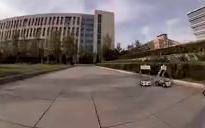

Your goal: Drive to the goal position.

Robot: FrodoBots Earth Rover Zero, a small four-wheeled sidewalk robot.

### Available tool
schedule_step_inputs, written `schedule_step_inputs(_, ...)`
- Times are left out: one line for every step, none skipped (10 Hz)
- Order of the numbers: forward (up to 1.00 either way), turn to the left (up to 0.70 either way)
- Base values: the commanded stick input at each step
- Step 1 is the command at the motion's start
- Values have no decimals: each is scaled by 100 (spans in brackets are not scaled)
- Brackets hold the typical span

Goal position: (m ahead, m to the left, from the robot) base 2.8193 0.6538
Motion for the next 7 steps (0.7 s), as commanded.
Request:
schedule_step_inputs(70,-14)
schedule_step_inputs(70,-14)
schedule_step_inputs(70,-14)
schedule_step_inputs(70,-14)
schedule_step_inputs(70,-14)
schedule_step_inputs(70,-14)
schedule_step_inputs(70,-14)
